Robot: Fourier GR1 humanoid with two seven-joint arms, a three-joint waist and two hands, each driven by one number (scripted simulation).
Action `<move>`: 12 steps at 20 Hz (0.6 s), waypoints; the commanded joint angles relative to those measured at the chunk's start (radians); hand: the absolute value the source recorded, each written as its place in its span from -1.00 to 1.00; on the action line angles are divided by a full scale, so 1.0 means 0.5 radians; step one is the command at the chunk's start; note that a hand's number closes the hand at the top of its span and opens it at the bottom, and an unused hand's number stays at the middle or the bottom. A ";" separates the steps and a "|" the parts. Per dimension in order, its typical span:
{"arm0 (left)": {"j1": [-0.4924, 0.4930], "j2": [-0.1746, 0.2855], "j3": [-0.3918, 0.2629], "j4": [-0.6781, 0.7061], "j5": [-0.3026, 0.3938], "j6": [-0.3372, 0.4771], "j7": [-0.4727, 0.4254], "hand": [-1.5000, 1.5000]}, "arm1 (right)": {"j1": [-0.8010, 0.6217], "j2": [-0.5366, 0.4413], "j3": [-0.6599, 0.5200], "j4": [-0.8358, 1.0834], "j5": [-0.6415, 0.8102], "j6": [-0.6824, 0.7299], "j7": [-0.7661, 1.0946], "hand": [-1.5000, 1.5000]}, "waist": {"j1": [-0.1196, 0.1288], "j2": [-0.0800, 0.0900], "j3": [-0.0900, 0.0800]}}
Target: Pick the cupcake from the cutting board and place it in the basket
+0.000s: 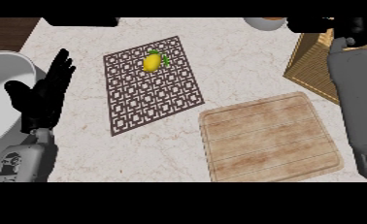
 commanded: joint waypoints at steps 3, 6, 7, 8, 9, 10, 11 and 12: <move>0.129 -0.043 -0.027 -0.061 -0.031 -0.015 -0.102 0.00 | -0.128 -0.123 -0.097 0.528 0.008 -0.030 -0.227 1.00 | 0.012 0.003 0.000; -0.012 -0.058 -0.043 -0.061 -0.072 0.045 0.056 0.00 | -0.204 -0.170 -0.202 0.748 -0.060 -0.090 -0.383 1.00 | 0.008 0.004 0.001; 0.068 0.028 0.035 -0.066 0.027 -0.084 0.022 0.00 | -0.122 -0.188 -0.225 0.788 -0.084 -0.095 -0.505 1.00 | 0.012 0.005 0.001; 0.073 -0.049 -0.004 -0.067 -0.039 0.006 -0.041 0.00 | -0.208 -0.290 -0.265 0.817 -0.129 0.014 -0.503 1.00 | 0.007 0.003 0.000; -0.014 -0.006 0.026 -0.035 -0.007 -0.030 0.049 0.00 | -0.123 -0.233 -0.274 0.861 -0.139 -0.061 -0.604 1.00 | 0.002 0.004 0.001; -0.138 -0.019 0.049 0.207 -0.046 -0.010 -0.068 0.00 | -0.215 -0.202 -0.183 0.776 -0.079 -0.011 -0.398 1.00 | -0.017 0.000 -0.001; -0.001 0.010 0.062 0.093 0.008 -0.081 -0.086 0.00 | -0.198 -0.304 -0.316 0.857 -0.210 0.057 -0.590 1.00 | -0.002 0.003 0.000; -0.019 -0.097 -0.038 0.046 -0.068 0.015 -0.055 0.00 | -0.166 -0.271 -0.357 0.966 -0.239 0.005 -0.703 1.00 | 0.007 0.008 0.001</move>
